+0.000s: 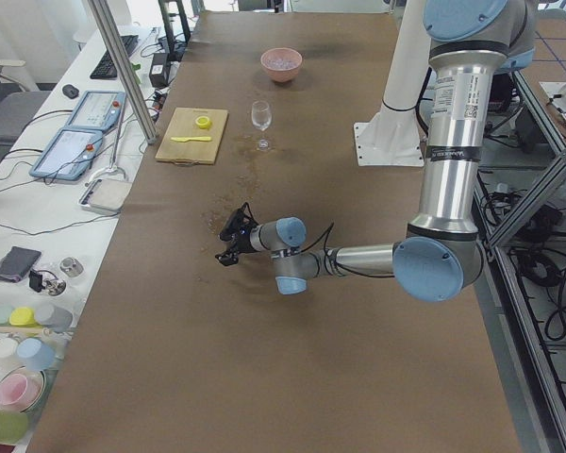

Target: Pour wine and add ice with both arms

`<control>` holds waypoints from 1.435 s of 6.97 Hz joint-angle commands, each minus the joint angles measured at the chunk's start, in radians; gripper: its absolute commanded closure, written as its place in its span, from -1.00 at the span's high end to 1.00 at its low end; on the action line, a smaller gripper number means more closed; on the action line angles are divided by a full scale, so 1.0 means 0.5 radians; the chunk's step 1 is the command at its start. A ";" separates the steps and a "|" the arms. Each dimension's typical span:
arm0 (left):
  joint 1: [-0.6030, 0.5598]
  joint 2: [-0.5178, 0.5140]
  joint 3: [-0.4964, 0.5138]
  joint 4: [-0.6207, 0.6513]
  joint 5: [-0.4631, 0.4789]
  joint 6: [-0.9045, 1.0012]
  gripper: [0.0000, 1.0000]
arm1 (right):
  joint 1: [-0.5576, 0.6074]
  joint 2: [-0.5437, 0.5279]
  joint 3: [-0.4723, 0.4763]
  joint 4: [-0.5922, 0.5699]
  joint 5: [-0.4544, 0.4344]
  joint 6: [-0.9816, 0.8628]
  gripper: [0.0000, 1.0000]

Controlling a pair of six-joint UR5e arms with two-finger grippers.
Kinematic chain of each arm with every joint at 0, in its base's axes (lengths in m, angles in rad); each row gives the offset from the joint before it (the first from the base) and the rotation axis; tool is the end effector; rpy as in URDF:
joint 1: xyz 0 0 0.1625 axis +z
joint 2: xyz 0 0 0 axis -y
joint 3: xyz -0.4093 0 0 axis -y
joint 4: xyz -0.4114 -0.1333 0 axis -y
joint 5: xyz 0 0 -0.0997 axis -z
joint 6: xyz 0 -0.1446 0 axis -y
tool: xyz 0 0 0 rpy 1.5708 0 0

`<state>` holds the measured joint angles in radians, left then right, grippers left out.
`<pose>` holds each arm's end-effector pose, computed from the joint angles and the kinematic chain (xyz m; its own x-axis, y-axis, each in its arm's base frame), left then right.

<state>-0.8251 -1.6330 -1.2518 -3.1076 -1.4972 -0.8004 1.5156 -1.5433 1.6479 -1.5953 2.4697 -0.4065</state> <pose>0.2946 -0.5311 0.6213 0.6831 0.2840 -0.6728 0.4246 0.5951 0.6823 -0.0090 -0.5273 0.6104 0.5460 -0.4825 0.6849 0.2949 0.8759 0.3820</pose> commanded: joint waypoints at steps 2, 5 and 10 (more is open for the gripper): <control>0.015 -0.014 0.028 -0.001 0.077 -0.013 0.89 | 0.000 0.000 0.002 0.000 0.000 0.000 1.00; 0.027 -0.011 0.022 0.002 0.080 -0.019 0.04 | 0.000 0.000 0.005 0.000 0.000 0.000 1.00; 0.030 0.008 -0.106 0.002 0.058 -0.040 -1.00 | 0.000 0.003 0.100 0.003 0.000 0.000 1.00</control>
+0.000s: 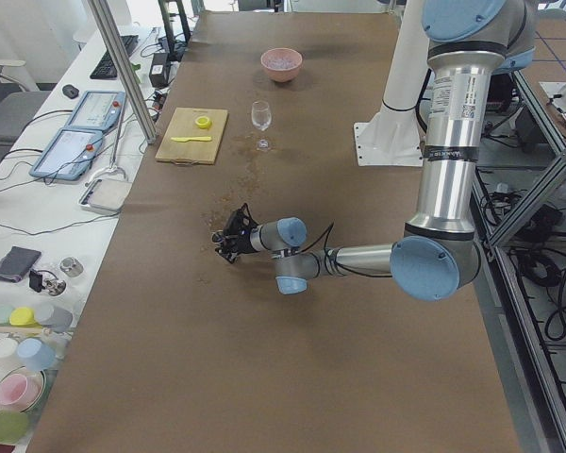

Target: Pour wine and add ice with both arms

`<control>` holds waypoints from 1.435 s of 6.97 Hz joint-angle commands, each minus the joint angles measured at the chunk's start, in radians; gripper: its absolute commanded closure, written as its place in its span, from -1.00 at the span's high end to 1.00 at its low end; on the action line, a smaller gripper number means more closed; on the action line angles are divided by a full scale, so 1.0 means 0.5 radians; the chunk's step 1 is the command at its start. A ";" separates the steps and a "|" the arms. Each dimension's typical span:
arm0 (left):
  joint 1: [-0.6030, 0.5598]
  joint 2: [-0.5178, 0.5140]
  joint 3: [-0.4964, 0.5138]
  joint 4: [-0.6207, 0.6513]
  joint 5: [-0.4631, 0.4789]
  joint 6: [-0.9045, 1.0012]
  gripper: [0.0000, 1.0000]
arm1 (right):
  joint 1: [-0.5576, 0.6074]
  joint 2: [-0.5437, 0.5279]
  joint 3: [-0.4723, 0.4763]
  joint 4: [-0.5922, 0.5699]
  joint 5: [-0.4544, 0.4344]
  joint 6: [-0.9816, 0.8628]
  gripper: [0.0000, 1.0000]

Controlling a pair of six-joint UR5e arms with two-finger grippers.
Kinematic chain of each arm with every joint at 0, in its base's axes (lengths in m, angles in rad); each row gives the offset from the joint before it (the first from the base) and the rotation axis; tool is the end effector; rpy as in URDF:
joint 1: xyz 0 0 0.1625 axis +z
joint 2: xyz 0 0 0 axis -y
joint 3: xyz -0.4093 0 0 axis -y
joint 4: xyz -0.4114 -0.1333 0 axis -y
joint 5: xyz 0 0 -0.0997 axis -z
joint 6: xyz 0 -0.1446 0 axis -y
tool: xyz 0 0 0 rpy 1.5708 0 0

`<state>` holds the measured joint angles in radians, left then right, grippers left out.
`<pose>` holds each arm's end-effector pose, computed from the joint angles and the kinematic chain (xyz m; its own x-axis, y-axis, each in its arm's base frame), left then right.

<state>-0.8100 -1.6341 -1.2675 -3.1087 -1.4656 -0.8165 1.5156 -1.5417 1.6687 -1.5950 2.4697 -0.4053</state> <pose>0.2998 -0.5303 0.6115 0.6764 0.2771 -0.6824 0.4485 0.5800 0.6801 -0.0091 -0.5287 0.5988 0.5455 -0.4969 0.6750 0.2937 0.8676 0.4013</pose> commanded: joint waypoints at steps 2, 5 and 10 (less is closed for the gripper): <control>0.000 -0.005 -0.259 0.026 0.007 0.013 -1.00 | 0.006 -0.027 0.236 0.002 -0.006 -0.002 1.00; 0.049 -0.066 -0.581 0.233 0.013 0.266 -1.00 | 0.006 -0.095 0.436 -0.001 -0.003 0.001 1.00; 0.775 -0.727 -1.119 1.673 0.920 0.598 -1.00 | 0.006 -0.120 0.519 -0.004 0.132 0.145 1.00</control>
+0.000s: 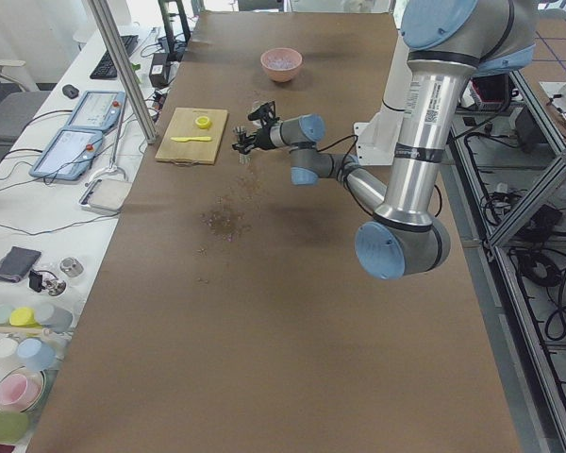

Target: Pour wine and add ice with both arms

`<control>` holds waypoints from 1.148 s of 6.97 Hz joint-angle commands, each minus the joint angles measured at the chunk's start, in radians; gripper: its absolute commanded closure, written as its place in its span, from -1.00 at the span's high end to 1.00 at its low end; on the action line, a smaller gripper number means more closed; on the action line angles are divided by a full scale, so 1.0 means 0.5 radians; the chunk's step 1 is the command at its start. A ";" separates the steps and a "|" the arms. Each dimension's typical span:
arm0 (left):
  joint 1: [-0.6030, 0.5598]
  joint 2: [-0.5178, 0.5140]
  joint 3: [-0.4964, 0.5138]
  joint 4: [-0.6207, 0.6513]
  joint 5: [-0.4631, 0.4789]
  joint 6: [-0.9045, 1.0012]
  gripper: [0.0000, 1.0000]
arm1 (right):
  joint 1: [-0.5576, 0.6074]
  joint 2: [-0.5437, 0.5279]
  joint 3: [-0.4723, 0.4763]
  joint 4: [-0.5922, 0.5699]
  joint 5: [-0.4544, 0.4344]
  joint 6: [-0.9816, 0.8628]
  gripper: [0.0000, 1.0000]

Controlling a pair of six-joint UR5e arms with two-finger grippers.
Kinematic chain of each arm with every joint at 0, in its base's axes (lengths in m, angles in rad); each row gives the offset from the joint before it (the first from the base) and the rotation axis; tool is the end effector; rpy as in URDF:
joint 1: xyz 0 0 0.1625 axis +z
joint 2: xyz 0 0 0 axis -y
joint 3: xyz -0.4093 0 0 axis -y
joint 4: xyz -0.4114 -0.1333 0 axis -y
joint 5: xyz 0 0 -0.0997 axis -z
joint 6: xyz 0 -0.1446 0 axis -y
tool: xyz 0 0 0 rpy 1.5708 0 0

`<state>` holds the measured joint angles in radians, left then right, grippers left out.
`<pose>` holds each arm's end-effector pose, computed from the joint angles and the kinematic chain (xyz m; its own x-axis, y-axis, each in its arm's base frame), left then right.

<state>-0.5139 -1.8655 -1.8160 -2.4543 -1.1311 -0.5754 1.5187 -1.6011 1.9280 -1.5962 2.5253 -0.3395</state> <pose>0.4405 -0.4724 0.2633 0.7504 0.4482 -0.4858 0.3343 0.3767 0.8639 -0.0106 -0.4974 0.4897 0.5158 -0.5741 0.6359 0.2349 0.8086 0.5395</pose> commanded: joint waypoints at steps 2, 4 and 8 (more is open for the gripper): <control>0.252 -0.490 -0.022 0.824 0.360 0.257 -1.00 | 0.000 -0.001 -0.003 -0.001 0.024 0.019 1.00; 0.255 -0.524 -0.007 0.862 0.385 0.655 -1.00 | -0.003 -0.001 -0.003 -0.001 0.024 0.053 1.00; 0.261 -0.692 -0.013 1.214 0.483 1.272 -1.00 | -0.003 -0.001 -0.006 -0.001 0.027 0.087 1.00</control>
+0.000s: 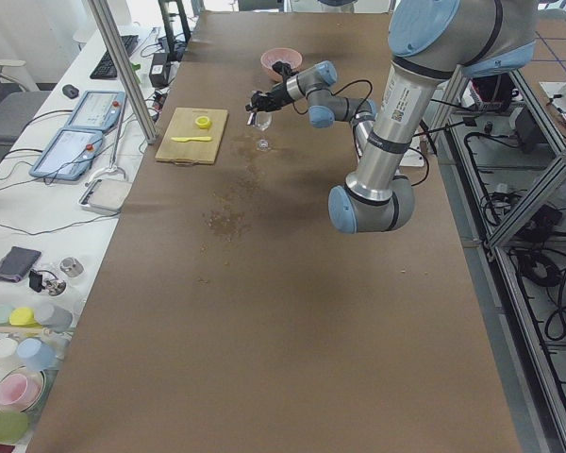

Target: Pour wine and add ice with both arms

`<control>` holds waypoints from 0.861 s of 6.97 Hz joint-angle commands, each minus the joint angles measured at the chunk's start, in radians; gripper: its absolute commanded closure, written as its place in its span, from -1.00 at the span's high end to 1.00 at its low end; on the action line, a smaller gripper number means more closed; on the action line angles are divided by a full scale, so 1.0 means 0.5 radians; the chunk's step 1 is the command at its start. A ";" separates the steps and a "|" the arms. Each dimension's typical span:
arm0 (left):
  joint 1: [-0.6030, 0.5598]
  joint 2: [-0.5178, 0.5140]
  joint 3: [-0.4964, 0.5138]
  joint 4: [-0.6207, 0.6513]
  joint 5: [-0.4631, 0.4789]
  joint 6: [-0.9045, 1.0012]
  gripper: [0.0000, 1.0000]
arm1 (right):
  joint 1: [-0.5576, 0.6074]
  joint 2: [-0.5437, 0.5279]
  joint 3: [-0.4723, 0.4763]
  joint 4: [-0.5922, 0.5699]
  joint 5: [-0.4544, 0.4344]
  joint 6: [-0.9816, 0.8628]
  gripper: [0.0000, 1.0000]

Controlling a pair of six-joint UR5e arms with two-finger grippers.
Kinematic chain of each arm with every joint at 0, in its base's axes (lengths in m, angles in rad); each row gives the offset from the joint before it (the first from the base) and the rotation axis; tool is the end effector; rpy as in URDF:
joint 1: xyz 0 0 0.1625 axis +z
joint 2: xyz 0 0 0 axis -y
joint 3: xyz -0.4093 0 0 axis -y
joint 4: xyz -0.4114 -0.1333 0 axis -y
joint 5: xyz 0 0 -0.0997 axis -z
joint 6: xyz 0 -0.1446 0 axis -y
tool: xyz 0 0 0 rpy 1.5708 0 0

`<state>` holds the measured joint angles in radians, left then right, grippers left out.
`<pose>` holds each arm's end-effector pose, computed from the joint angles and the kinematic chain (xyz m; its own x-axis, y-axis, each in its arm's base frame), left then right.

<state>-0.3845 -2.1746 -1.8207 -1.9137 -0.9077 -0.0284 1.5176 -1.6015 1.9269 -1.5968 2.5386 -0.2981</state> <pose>0.5148 -0.4481 0.1382 0.8360 0.5115 0.1985 -0.3152 0.1517 0.9368 -0.0122 -0.4967 0.4890 0.5141 -0.5410 0.6657 0.2111 0.8320 0.5131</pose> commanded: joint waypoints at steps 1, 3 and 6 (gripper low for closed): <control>0.002 -0.105 0.006 0.237 0.039 0.195 -1.00 | -0.001 0.000 -0.004 0.000 0.000 0.004 1.00; 0.002 -0.155 0.018 0.354 0.042 0.473 -1.00 | -0.001 0.000 -0.004 0.000 0.000 0.004 1.00; 0.002 -0.179 0.021 0.489 0.088 0.690 -1.00 | -0.001 0.000 -0.004 0.000 0.000 0.004 1.00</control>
<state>-0.3824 -2.2614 -1.8107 -1.6840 -0.8663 0.2521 1.5171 -1.6015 1.9251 -1.5969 2.5387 -0.2961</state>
